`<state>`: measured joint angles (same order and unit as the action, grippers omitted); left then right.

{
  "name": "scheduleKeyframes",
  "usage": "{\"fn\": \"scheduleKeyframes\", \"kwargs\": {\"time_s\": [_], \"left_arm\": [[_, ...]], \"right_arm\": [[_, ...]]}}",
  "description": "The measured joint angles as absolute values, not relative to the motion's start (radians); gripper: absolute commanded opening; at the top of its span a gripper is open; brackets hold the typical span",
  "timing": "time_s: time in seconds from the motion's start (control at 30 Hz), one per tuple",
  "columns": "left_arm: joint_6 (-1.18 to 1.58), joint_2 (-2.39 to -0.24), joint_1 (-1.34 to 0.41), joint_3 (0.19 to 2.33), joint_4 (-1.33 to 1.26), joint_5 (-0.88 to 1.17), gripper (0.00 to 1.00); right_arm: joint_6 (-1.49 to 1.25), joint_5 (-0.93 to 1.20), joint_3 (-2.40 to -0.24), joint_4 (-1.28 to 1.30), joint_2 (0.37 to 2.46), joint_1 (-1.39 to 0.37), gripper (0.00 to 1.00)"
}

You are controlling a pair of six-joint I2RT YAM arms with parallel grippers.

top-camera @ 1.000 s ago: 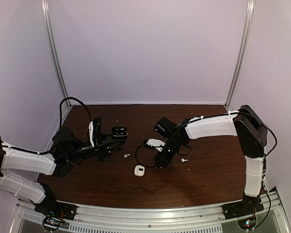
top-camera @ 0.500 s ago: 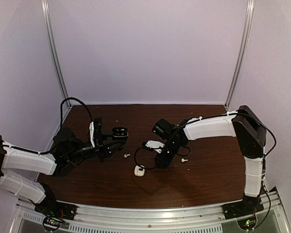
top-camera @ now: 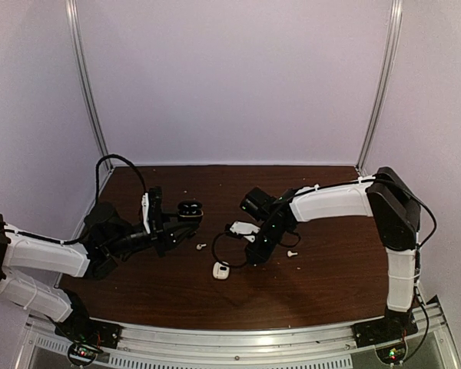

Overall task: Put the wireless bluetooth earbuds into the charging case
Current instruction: Pick up the right earbud from the center of the board.

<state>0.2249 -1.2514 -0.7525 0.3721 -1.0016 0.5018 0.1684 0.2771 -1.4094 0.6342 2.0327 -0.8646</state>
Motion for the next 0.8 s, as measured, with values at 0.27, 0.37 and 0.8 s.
{"fn": "scheduleKeyframes", "kwargs": {"time_s": [0.27,0.37,0.8], "left_arm": [[0.208,-1.251,-0.752,0.369,-1.002,0.497,0.0],[0.196,-1.252,-0.752,0.363,-1.009,0.493,0.0],[0.101,-1.265,-0.752,0.313,-1.128,0.519,0.0]], "right_arm": [[0.156,0.263,-1.399,0.59,2.024,-0.865,0.17],[0.151,0.25,-1.374,0.56,1.991,-0.865,0.16],[0.163,0.174,-1.191,0.271,1.61,-0.863,0.15]]}}
